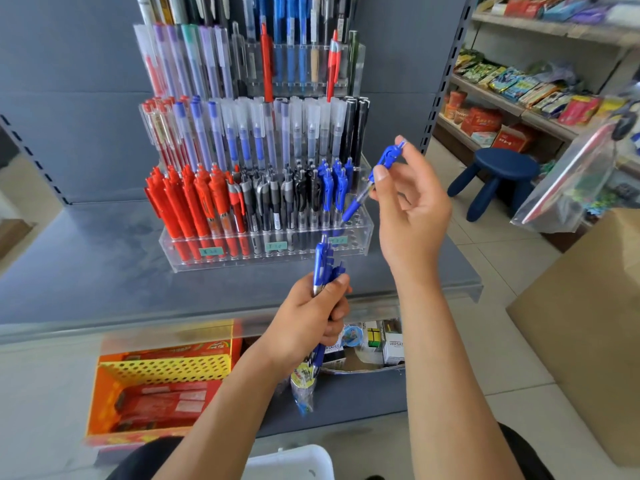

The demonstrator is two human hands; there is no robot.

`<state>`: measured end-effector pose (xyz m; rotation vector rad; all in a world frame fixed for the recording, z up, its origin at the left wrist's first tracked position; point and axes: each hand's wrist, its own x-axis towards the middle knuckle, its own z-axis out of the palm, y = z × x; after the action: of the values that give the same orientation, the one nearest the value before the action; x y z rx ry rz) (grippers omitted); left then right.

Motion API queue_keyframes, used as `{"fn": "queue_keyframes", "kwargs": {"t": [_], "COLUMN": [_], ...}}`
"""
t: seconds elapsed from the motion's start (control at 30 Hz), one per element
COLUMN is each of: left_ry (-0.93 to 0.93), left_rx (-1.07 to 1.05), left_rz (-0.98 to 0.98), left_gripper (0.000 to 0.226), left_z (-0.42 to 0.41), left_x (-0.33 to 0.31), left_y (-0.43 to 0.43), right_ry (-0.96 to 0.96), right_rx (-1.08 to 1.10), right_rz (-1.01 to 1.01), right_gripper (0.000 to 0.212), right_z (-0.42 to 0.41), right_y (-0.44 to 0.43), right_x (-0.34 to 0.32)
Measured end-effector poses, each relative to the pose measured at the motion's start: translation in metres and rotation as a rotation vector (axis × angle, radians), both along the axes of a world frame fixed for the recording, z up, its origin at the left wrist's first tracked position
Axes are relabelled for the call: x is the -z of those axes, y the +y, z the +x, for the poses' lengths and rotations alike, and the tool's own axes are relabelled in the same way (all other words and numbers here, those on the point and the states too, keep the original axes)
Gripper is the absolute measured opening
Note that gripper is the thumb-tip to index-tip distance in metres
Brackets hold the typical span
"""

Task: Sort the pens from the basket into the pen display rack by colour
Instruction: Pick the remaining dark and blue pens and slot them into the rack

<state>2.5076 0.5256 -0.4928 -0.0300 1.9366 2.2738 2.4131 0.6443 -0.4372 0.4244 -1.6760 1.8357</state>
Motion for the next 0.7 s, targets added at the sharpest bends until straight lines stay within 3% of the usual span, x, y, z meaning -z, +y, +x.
{"fn": "queue_keyframes", "kwargs": {"t": [0.4,0.7], "left_ry": [-0.002,0.004], "left_rx": [0.031,0.023], "left_rz": [-0.020,-0.023], "left_gripper": [0.023,0.023], "left_z": [-0.005,-0.002], "left_x": [0.002,0.002], "left_y": [0.003,-0.001], "right_ry": [0.048,0.027], "right_rx": [0.120,0.135], "right_rz": [0.058,0.264], "right_gripper": [0.039,0.039], "right_z": [-0.020,-0.026], "right_y": [-0.003,-0.008], "right_x": [0.003,0.019]}}
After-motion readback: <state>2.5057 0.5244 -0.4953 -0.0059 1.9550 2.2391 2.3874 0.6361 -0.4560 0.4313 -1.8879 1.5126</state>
